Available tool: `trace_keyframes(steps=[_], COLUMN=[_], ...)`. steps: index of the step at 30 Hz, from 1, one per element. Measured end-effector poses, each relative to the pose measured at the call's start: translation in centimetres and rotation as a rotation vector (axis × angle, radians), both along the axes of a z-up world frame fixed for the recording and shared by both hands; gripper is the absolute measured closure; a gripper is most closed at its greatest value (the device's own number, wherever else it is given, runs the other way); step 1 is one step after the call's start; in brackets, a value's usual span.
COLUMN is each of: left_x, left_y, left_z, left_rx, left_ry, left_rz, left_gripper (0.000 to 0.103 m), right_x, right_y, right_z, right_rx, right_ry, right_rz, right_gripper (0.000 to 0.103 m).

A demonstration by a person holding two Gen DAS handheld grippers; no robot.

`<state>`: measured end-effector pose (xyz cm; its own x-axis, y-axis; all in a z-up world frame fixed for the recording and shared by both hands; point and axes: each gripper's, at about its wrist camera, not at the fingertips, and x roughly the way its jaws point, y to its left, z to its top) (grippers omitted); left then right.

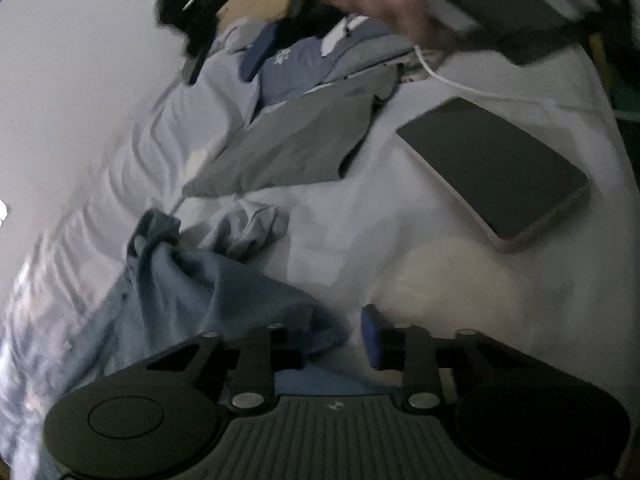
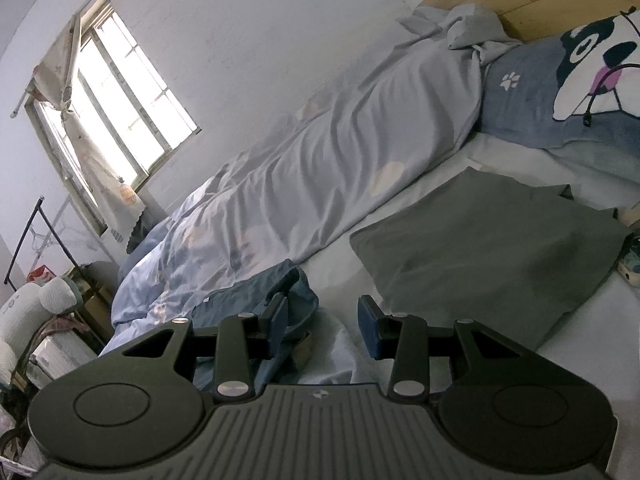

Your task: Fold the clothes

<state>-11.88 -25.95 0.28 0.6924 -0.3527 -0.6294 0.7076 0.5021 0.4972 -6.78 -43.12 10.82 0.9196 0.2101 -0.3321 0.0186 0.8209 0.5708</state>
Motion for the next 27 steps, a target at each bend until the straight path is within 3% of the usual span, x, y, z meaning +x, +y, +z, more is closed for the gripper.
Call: trace_keyframes(steps=[3,7,11,15,18,20,23,26,27], left_x=[1.4,2.1,3.2,6.0,8.3,9.8,11.1,11.6,11.6], left_y=[1.2,3.4,7.9,16.8,24.1,28.5,32.0,33.9,34.2], left_z=[1.3,5.2,10.6,13.8,12.4,10.1,6.1,3.9,3.6], left_rx=[-0.116,-0.345,-0.692,-1.083,-1.276,-1.367,-1.382,-1.367,-1.365], left_ry=[0.059,0.092,0.136,0.164,0.215,0.280,0.372,0.393,0.391], left_rz=[0.057,0.060,0.097,0.280,0.482,0.613,0.740,0.791,0.790], left_gripper=[0.101,0.101,0.101,0.101,0.102,0.102,0.101,0.088,0.077], right_x=[-0.1,-0.2,-0.1,-0.1,0.1,0.3,0.6,0.9,1.0], right_y=[0.0,-0.1,0.0,0.3,0.7,0.9,1.5,2.1,2.4], right_z=[0.0,0.0,0.0,0.0,-0.1,-0.2,-0.3,-0.4,-0.4], right_rx=[0.000,-0.002,-0.001,-0.012,-0.023,-0.032,-0.043,-0.055,-0.060], right_ry=[-0.002,-0.001,-0.003,0.000,0.005,0.011,0.017,0.021,0.022], right_rz=[0.005,0.000,-0.005,0.003,0.013,0.018,0.030,0.039,0.043], right_gripper=[0.062,0.062,0.062,0.062,0.062,0.062,0.062,0.062,0.062])
